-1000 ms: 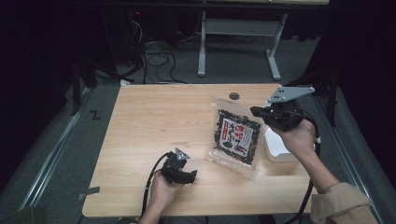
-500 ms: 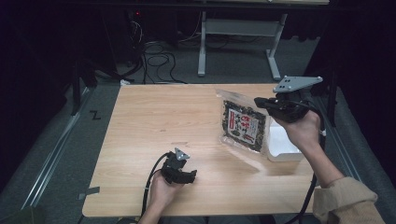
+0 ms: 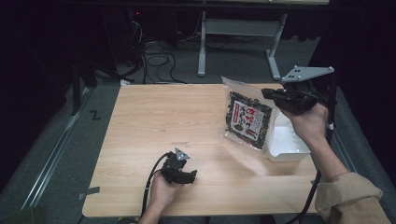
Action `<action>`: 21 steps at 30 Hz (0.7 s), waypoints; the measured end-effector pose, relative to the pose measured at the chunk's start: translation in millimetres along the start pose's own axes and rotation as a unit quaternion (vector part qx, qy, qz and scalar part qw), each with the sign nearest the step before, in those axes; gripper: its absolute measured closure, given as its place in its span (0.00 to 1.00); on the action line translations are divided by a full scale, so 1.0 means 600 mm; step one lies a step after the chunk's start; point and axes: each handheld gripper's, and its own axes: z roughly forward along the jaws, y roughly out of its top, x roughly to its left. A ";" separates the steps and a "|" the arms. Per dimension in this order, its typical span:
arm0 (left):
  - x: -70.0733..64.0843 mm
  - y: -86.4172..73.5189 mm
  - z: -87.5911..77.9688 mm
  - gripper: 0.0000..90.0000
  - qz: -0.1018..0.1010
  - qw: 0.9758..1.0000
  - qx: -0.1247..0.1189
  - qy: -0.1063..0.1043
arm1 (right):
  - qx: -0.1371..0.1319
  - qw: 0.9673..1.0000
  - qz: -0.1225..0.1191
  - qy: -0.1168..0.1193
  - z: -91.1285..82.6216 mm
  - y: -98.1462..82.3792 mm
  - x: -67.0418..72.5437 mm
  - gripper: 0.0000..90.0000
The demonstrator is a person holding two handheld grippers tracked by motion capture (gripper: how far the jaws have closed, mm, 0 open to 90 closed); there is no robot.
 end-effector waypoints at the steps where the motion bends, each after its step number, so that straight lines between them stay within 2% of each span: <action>1: 0.000 0.000 0.000 0.33 0.001 1.000 0.000 -0.001 | 0.001 1.000 0.002 0.000 0.000 0.000 -0.002 1.00; 5: 0.002 0.000 0.000 0.33 0.000 1.000 0.000 0.000 | 0.000 1.000 0.009 -0.010 -0.003 0.002 -0.011 1.00; 9: -0.001 0.000 0.001 0.33 0.004 1.000 -0.001 -0.001 | -0.006 0.999 0.029 -0.023 -0.008 0.002 -0.025 1.00; 21: -0.001 0.000 0.002 0.33 0.007 1.000 0.003 -0.002 | -0.014 0.997 0.043 -0.055 -0.020 -0.003 -0.058 1.00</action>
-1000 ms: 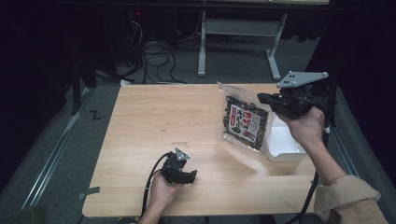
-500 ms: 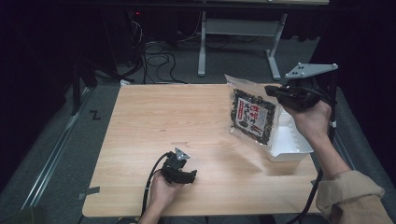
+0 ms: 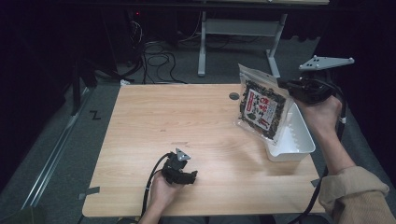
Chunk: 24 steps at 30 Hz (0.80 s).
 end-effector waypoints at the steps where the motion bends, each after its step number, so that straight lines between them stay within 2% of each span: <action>1: 0.000 0.000 0.000 0.33 0.000 1.000 0.000 0.000 | 0.000 1.000 0.000 0.000 0.000 0.000 0.000 1.00; 10: 0.000 0.000 0.001 0.33 0.000 1.000 0.001 0.000 | -0.008 0.999 0.016 -0.029 -0.010 -0.007 -0.030 1.00; 12: 0.000 0.000 0.002 0.33 -0.001 1.000 0.002 -0.001 | -0.009 0.999 0.013 -0.036 -0.013 -0.010 -0.038 1.00; 17: -0.001 0.000 0.001 0.33 -0.001 1.000 0.002 0.000 | -0.013 0.998 0.034 -0.055 -0.026 -0.022 -0.060 1.00; 19: -0.001 0.000 0.001 0.33 0.002 1.000 0.002 0.000 | -0.013 0.998 0.038 -0.055 -0.028 -0.024 -0.062 1.00; 24: 0.000 0.000 0.002 0.33 0.001 1.000 0.003 0.000 | -0.012 0.997 0.040 -0.071 -0.041 -0.033 -0.078 1.00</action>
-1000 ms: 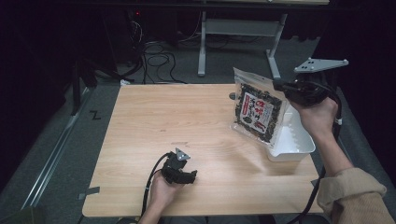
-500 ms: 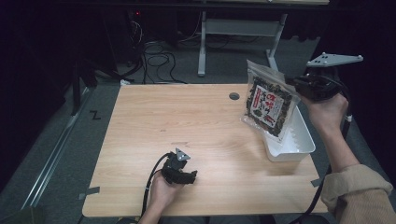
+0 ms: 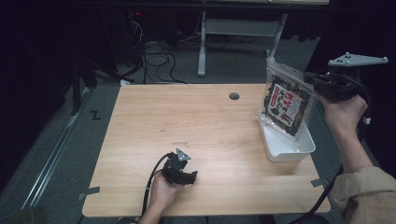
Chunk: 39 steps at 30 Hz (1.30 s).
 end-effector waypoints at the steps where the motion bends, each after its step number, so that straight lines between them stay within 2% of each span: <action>1: 0.000 0.000 0.000 0.33 0.000 1.000 0.000 0.000 | 0.000 1.000 0.000 0.000 0.000 0.000 0.000 1.00; 6: -0.001 0.000 0.000 0.33 0.002 1.000 0.001 0.001 | -0.003 1.000 0.001 -0.008 -0.005 -0.008 -0.009 1.00; 12: 0.000 0.000 0.000 0.33 0.000 1.000 0.001 0.001 | -0.007 1.000 0.018 -0.015 -0.013 -0.018 -0.025 1.00; 17: -0.002 -0.001 0.002 0.34 0.001 1.000 0.002 0.001 | -0.014 1.000 0.018 -0.020 -0.020 -0.022 -0.031 1.00; 23: -0.002 -0.001 0.002 0.33 0.002 1.000 0.003 0.002 | -0.006 0.999 0.024 -0.029 -0.018 -0.035 -0.039 1.00; 32: -0.002 -0.001 0.004 0.33 0.002 1.000 0.004 0.004 | 0.007 0.999 0.024 -0.027 -0.001 -0.048 -0.034 1.00; 38: -0.003 -0.001 0.003 0.33 0.004 1.000 0.004 0.002 | 0.012 1.000 0.018 -0.016 0.013 -0.058 -0.025 1.00; 39: -0.003 -0.001 0.003 0.33 0.004 1.000 0.004 0.002 | 0.012 1.000 0.023 -0.015 0.015 -0.060 -0.023 1.00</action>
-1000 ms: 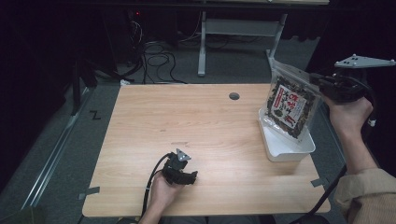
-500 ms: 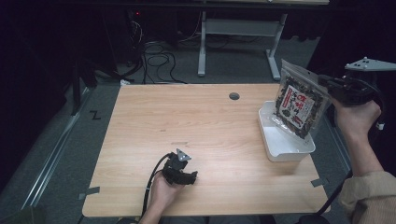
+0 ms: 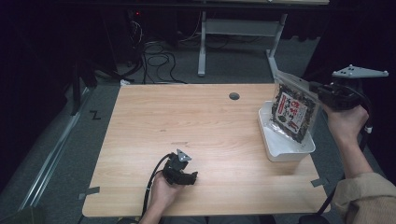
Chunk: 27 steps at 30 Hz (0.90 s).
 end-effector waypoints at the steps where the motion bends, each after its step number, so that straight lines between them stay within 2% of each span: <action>1: 0.000 0.000 0.000 0.33 -0.002 1.000 -0.002 0.000 | 0.000 1.000 -0.001 0.002 0.002 -0.002 0.001 1.00; 7: -0.001 0.000 -0.002 0.33 0.000 1.000 -0.003 0.001 | 0.003 1.000 0.006 0.012 0.012 -0.017 0.009 1.00; 13: 0.000 0.000 -0.002 0.33 0.000 1.000 -0.003 0.002 | 0.007 1.000 0.014 0.020 0.018 -0.037 0.008 1.00; 15: -0.001 0.000 -0.002 0.33 -0.001 1.000 -0.003 0.002 | 0.010 1.000 0.010 0.026 0.017 -0.041 0.007 1.00; 18: -0.002 0.000 -0.001 0.33 0.000 1.000 -0.002 0.002 | 0.018 1.000 0.008 0.024 0.015 -0.047 0.007 1.00; 20: -0.001 0.000 -0.001 0.33 -0.001 1.000 -0.003 0.001 | 0.030 0.999 -0.003 0.014 0.015 -0.051 0.005 0.99; 25: -0.001 0.000 -0.003 0.33 -0.001 1.000 -0.004 0.002 | 0.039 0.999 0.008 0.005 0.017 -0.065 -0.008 0.97; 27: -0.001 0.000 -0.002 0.33 -0.002 1.000 -0.003 0.001 | 0.051 0.999 0.013 0.002 0.018 -0.074 -0.017 0.96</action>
